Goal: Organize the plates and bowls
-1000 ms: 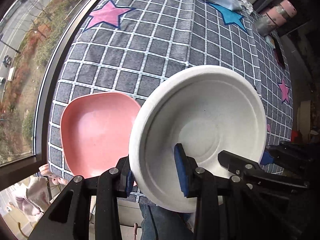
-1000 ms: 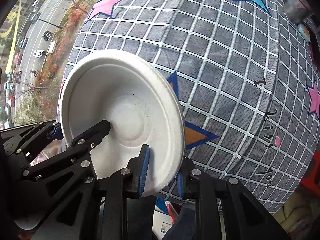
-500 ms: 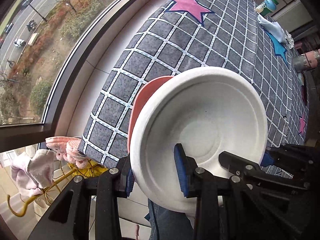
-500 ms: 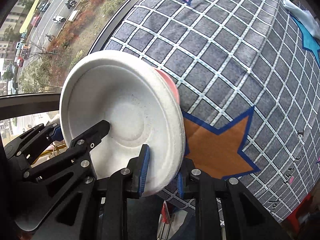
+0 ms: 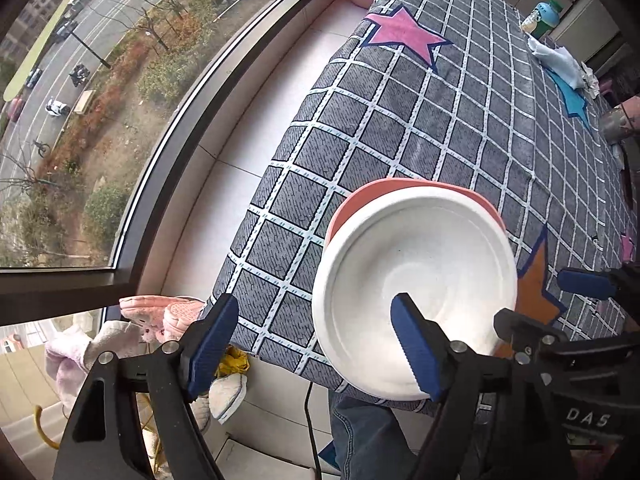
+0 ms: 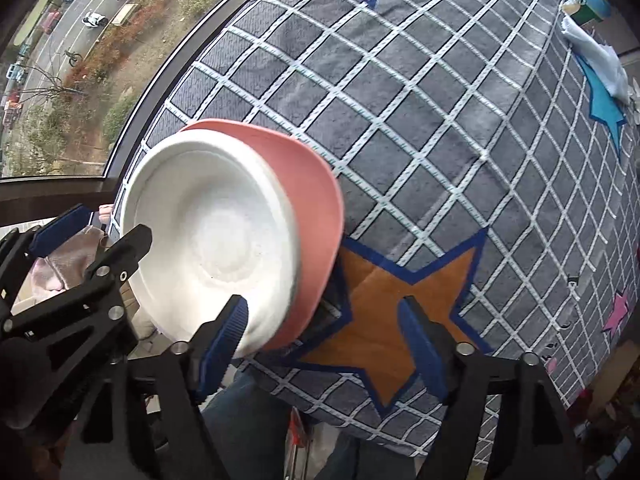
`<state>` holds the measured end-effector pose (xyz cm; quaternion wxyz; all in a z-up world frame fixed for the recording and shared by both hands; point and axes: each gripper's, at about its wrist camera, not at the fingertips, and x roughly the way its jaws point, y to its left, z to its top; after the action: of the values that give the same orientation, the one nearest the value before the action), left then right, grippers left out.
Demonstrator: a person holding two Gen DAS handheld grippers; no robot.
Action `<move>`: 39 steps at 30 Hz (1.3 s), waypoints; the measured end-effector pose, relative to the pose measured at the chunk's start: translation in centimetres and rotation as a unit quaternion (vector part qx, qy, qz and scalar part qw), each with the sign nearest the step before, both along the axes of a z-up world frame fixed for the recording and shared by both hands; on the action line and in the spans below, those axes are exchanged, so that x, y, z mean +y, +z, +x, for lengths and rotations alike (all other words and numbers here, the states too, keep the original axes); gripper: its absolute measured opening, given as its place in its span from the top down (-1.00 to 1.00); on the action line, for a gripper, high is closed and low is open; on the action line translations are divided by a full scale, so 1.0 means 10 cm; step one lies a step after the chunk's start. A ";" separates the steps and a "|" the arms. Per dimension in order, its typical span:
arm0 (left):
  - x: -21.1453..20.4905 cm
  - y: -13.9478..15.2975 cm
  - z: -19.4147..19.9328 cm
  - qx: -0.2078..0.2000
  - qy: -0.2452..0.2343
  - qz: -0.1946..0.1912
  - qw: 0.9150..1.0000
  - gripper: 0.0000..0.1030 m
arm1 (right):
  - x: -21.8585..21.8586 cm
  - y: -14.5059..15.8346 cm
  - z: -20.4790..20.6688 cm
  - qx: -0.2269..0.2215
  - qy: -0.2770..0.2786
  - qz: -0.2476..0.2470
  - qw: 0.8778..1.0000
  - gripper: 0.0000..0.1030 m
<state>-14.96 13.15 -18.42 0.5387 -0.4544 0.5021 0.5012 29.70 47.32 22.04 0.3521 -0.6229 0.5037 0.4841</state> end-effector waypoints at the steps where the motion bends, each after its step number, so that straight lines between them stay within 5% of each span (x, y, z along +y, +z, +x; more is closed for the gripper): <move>1: -0.02 0.04 0.02 -0.001 -0.005 0.001 1.000 -0.61 | 0.04 0.06 0.09 0.007 -0.010 -0.001 1.000 -0.57; 2: -0.04 0.07 0.05 0.001 -0.011 0.002 1.000 -0.63 | 0.05 0.15 0.16 0.012 -0.018 0.000 1.000 -0.58; 4: -0.09 0.10 0.09 0.020 -0.022 0.007 1.000 -0.66 | 0.11 0.29 0.31 0.015 -0.023 0.020 0.999 -0.99; 9: -0.25 0.26 0.23 0.042 -0.062 0.041 0.996 -0.75 | 0.06 0.62 0.19 0.000 0.011 0.075 0.997 -0.99; 11: -0.28 0.34 0.24 0.030 -0.065 0.052 0.996 -0.99 | 0.05 0.72 0.08 0.006 0.015 0.082 0.996 -0.99; 16: -0.29 0.57 0.26 0.045 -0.066 0.069 0.994 -0.99 | 0.11 0.89 -0.10 0.020 -0.004 0.099 0.995 -0.99; 21: -0.27 0.72 0.19 0.015 -0.043 0.063 0.997 -0.99 | 0.09 1.16 -0.09 0.020 -0.036 0.127 0.991 -0.99; 39: -0.31 0.88 0.28 0.034 -0.046 0.092 0.994 -0.99 | -0.17 1.19 -0.18 0.017 -0.031 0.123 0.992 -0.99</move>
<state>-12.21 10.02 -9.57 0.5832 -0.3617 0.4928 0.5350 27.94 45.60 33.92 0.4324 -0.5509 0.4656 0.5411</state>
